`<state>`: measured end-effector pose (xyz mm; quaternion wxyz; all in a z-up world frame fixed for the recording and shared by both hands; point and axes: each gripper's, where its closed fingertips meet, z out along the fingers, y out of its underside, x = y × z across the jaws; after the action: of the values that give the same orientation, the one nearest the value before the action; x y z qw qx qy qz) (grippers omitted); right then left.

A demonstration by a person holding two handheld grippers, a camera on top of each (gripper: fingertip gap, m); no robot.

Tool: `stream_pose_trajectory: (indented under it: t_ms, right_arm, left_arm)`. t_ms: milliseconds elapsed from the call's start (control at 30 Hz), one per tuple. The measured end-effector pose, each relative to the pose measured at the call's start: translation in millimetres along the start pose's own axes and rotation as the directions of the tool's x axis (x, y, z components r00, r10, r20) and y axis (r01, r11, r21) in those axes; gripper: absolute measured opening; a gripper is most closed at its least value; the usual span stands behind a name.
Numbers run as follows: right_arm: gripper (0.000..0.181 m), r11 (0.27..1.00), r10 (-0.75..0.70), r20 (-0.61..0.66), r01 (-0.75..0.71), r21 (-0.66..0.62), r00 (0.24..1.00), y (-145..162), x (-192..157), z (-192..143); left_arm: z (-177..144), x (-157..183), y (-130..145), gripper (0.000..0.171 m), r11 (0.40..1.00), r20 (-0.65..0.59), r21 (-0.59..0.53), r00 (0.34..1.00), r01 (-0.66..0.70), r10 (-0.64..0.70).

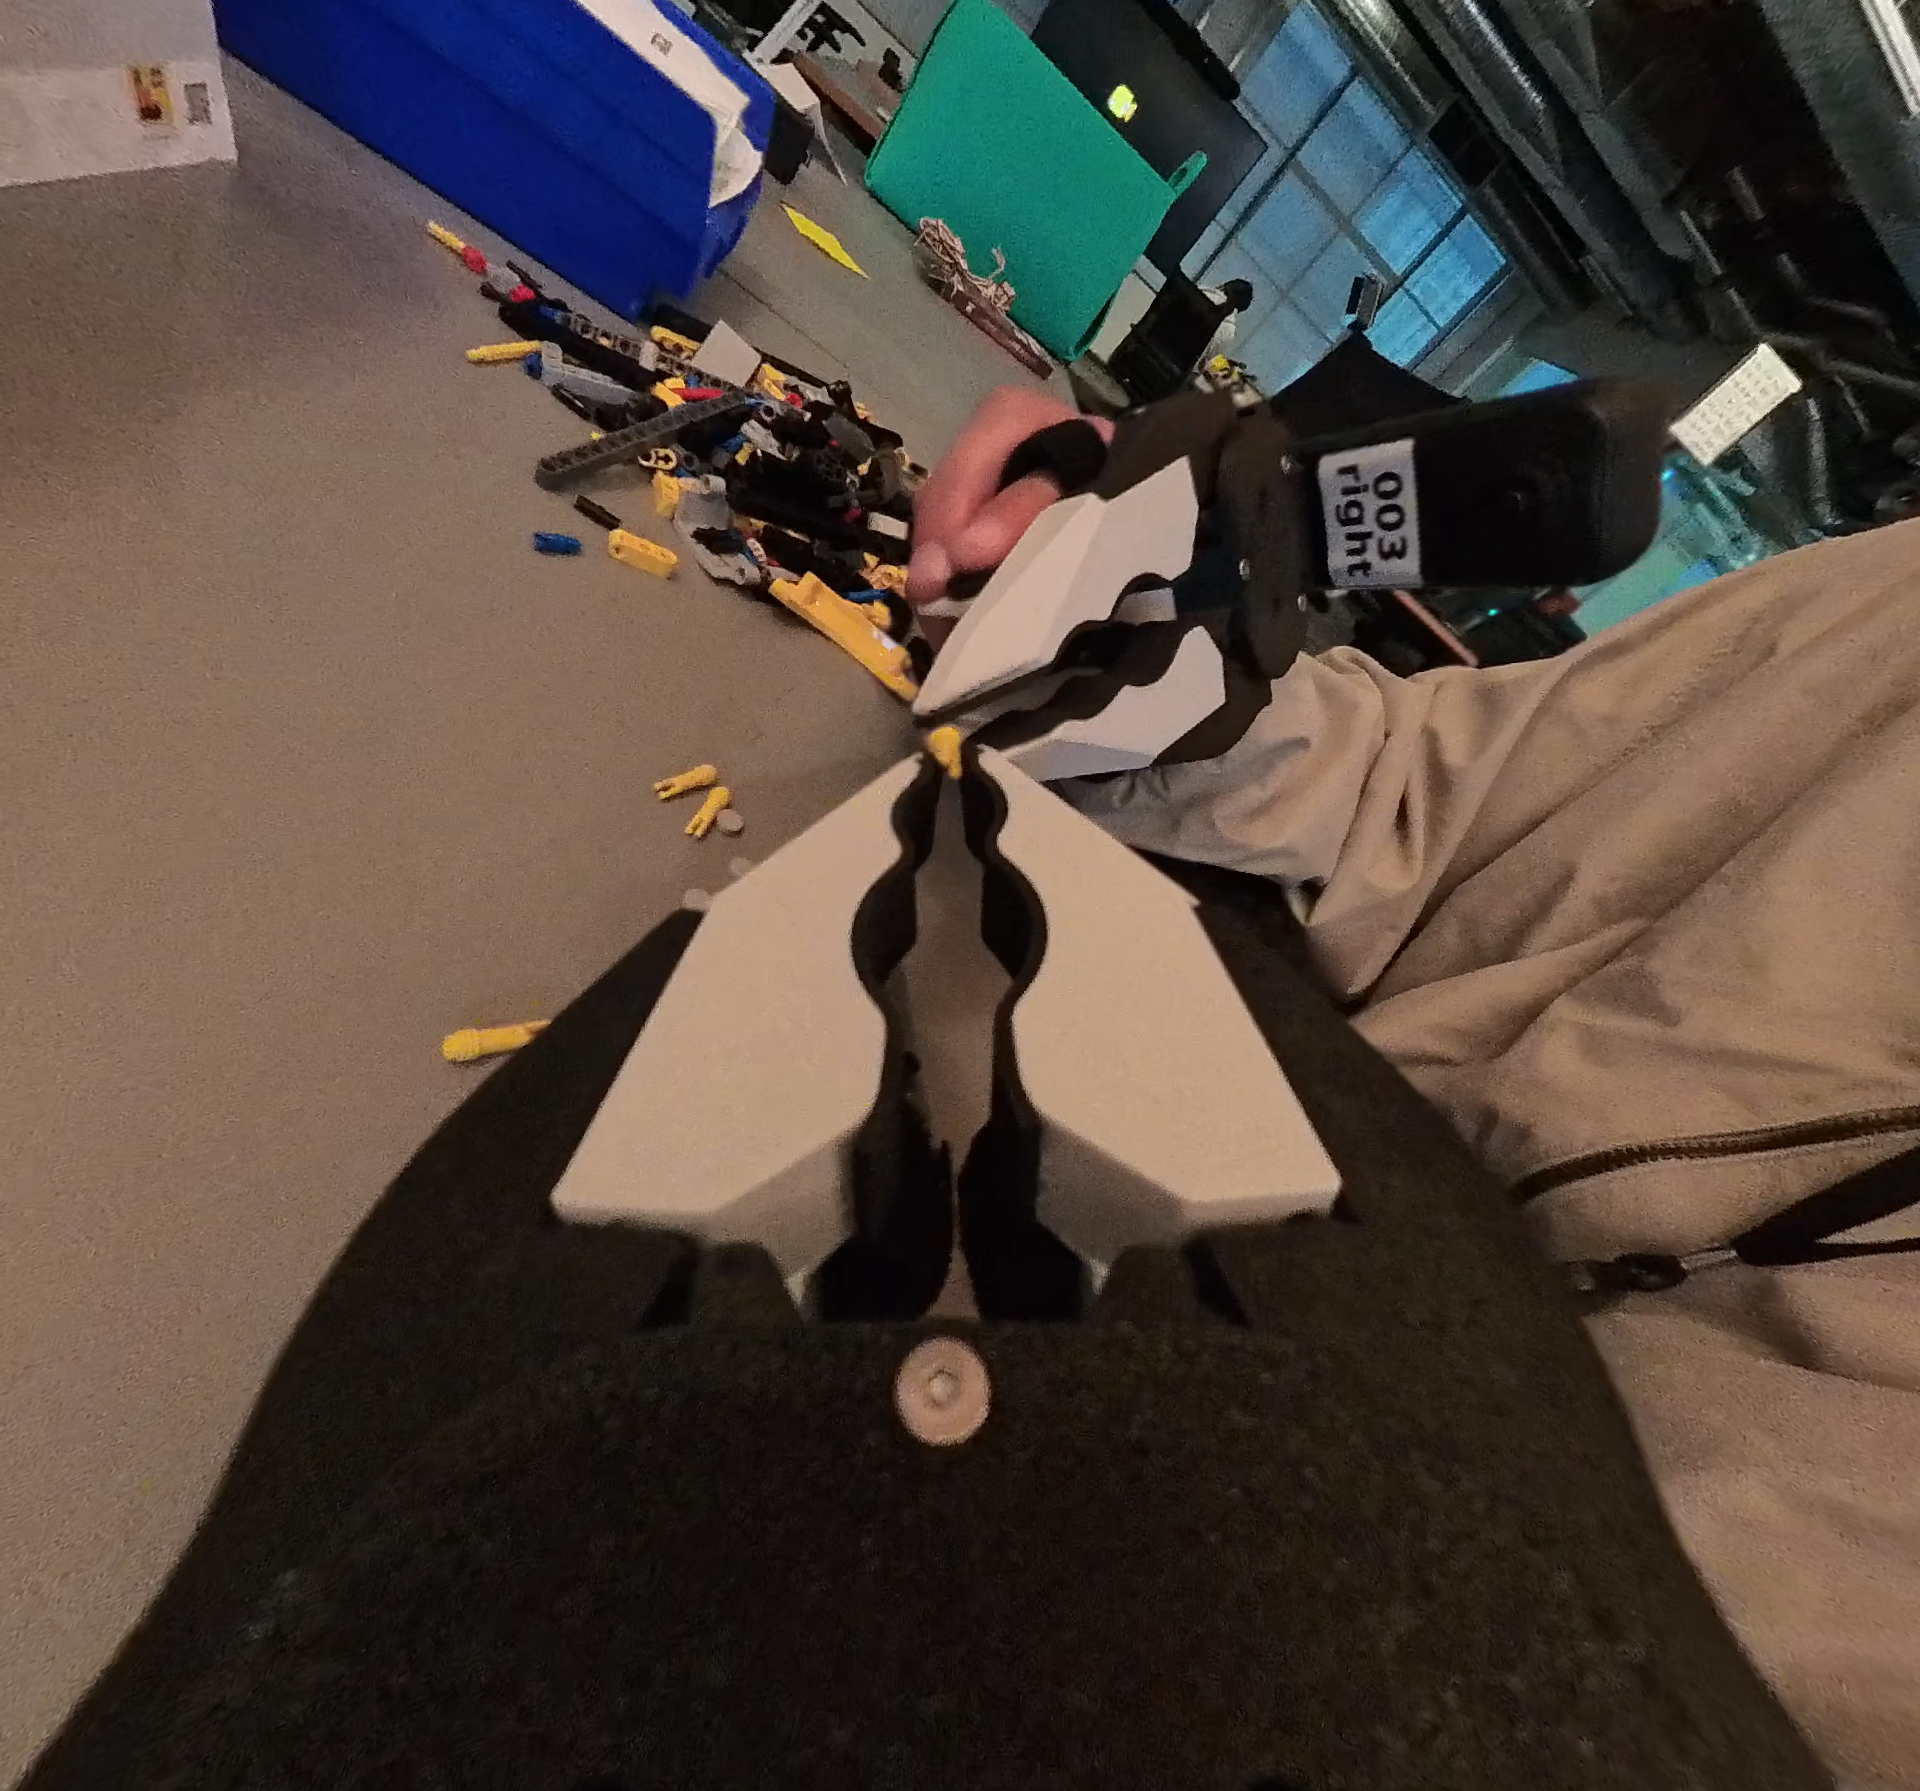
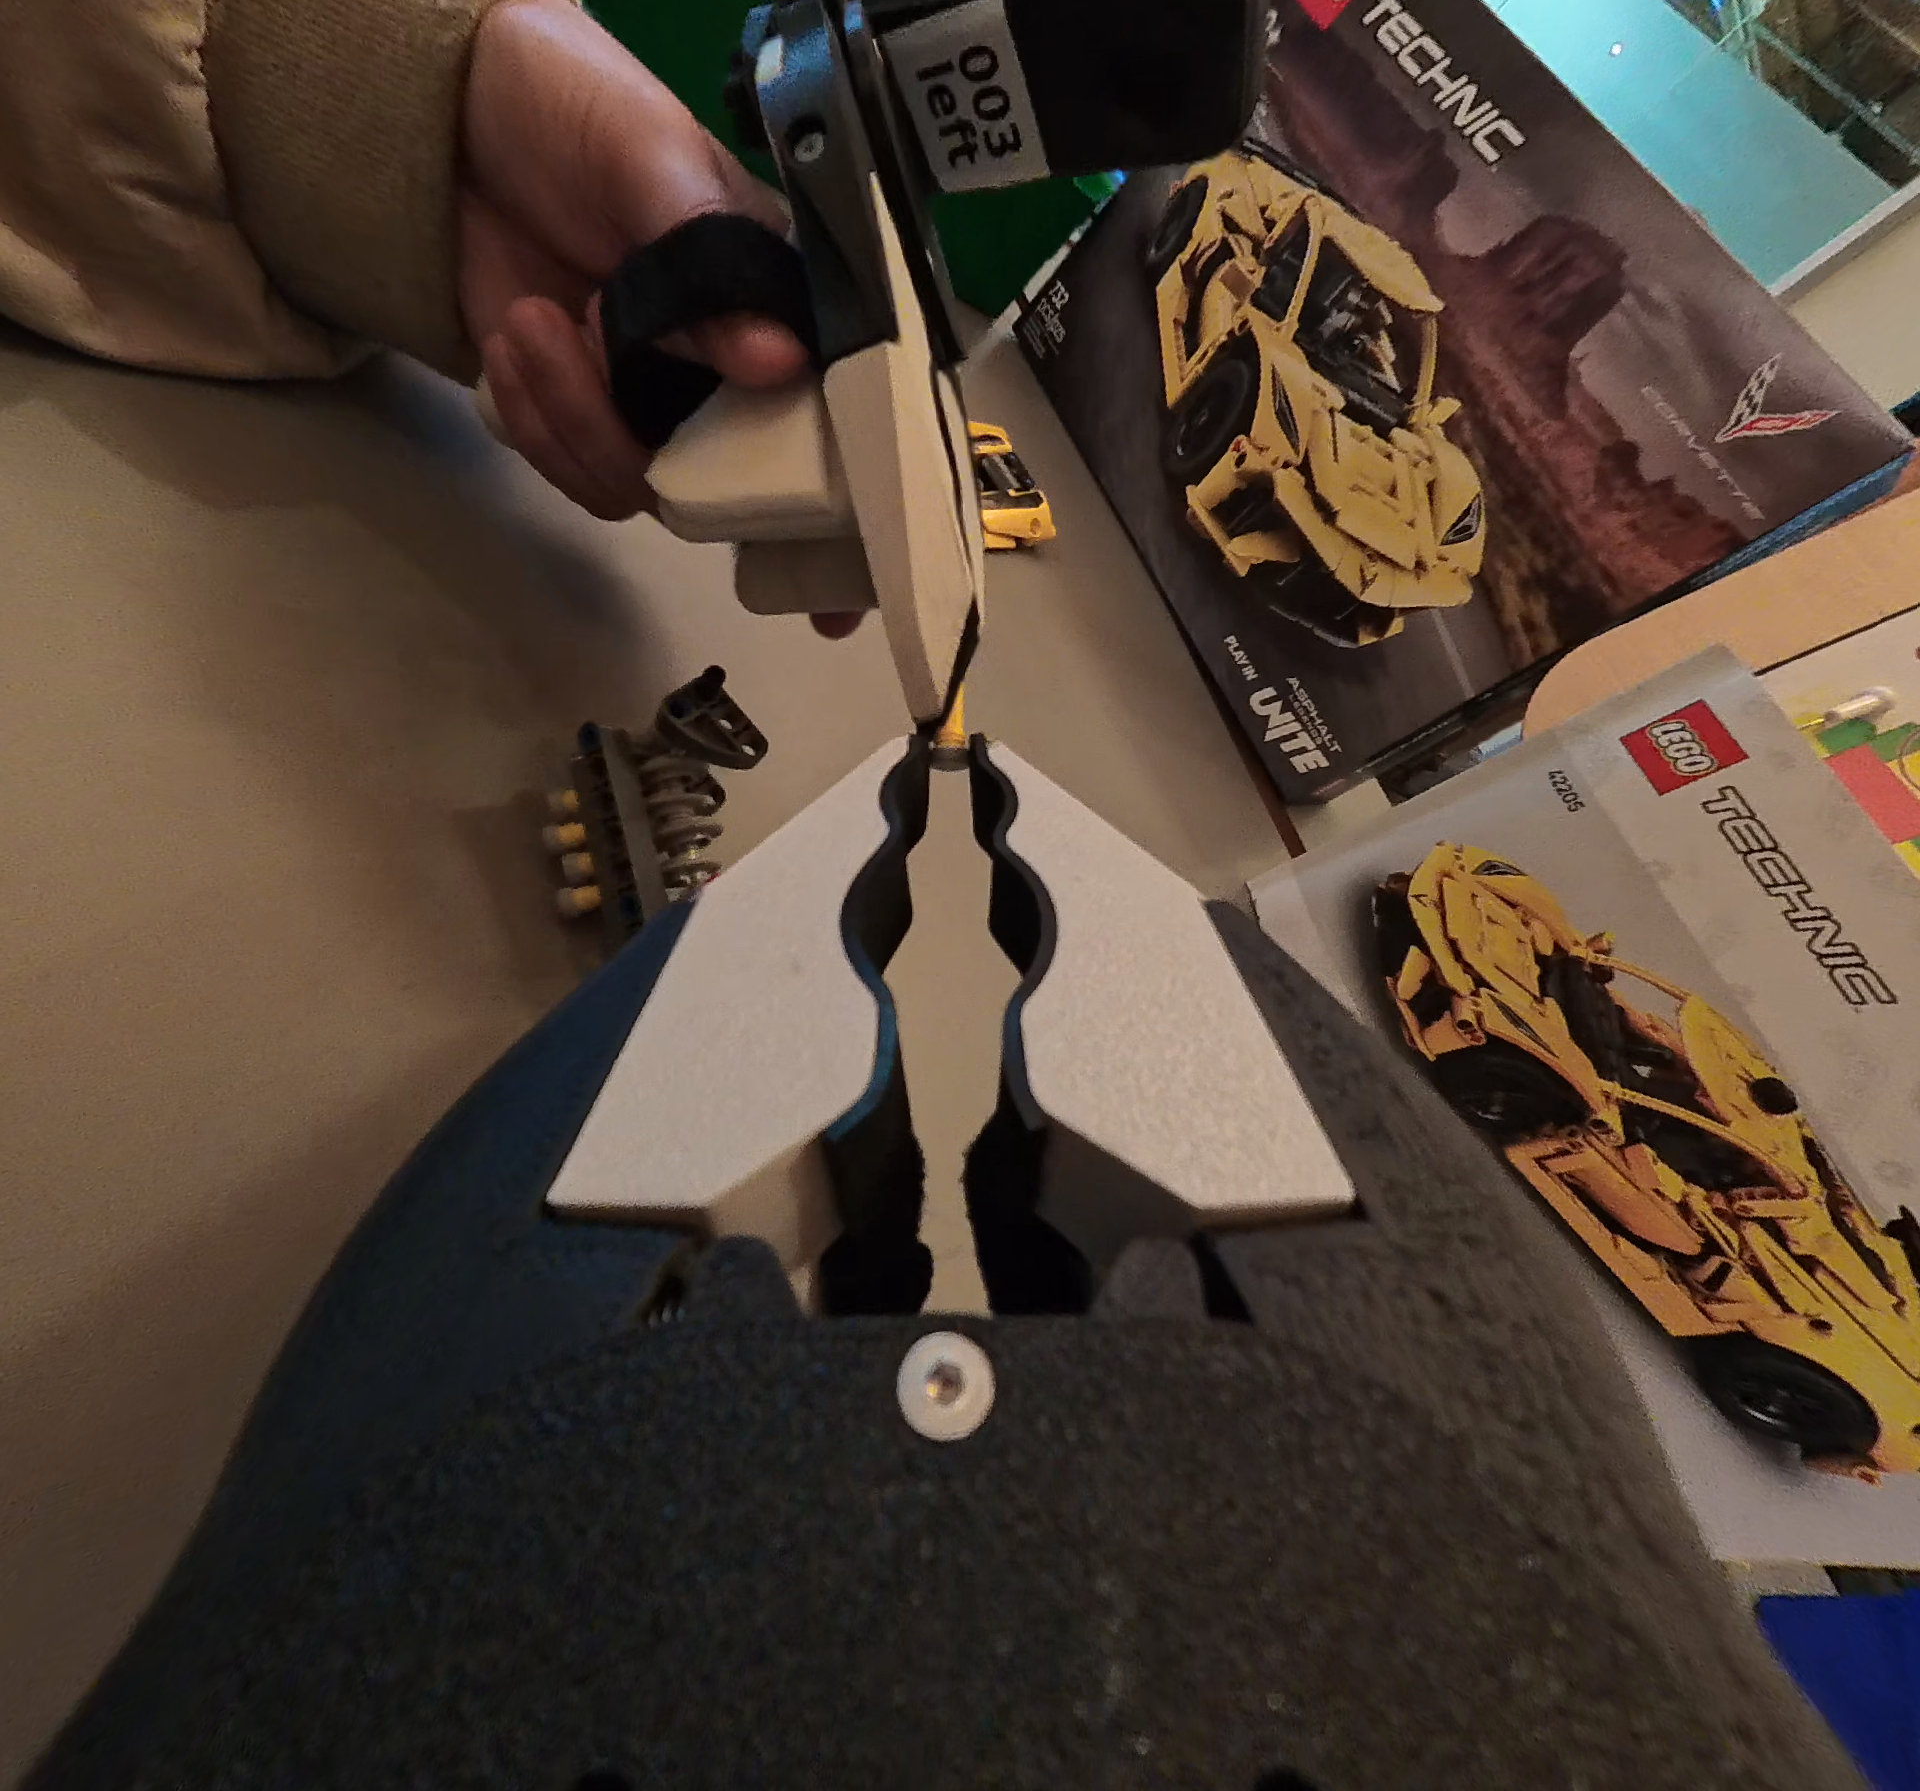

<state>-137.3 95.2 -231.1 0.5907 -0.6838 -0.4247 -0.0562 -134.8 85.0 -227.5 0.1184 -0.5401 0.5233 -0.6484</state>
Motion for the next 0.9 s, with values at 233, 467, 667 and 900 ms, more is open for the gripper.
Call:
stream_pose_trajectory:
  t_ms: [233, 467, 667, 900]
  right_arm:
    - [0.006, 1.000, 0.011, 0.000, -0.011, 0.001, 1.000, 1.0, 1.1, -0.7]
    - [0.006, 0.987, 0.154, 0.038, -0.156, 0.043, 0.987, -3.8, 12.8, -7.6]
    - [0.006, 0.911, 0.403, 0.118, -0.387, -0.143, 0.907, 52.1, 26.6, -28.6]
    - [0.006, 0.851, 0.390, 0.198, -0.271, -0.450, 0.899, 108.9, -17.9, -16.5]
  left_arm:
    - [2.6, -0.4, -1.1, 0.004, 1.000, 0.016, 0.005, 1.000, -0.015, 0.015]
    - [4.7, 3.0, -17.0, 0.002, 0.994, 0.045, 0.091, 0.997, -0.065, 0.061]
    - [-87.6, -38.5, -63.8, 0.001, 0.934, 0.188, 0.356, 0.981, -0.029, -0.041]
    - [-3.1, -58.6, 21.8, 0.003, 0.981, 0.348, -0.177, 0.927, -0.083, 0.142]
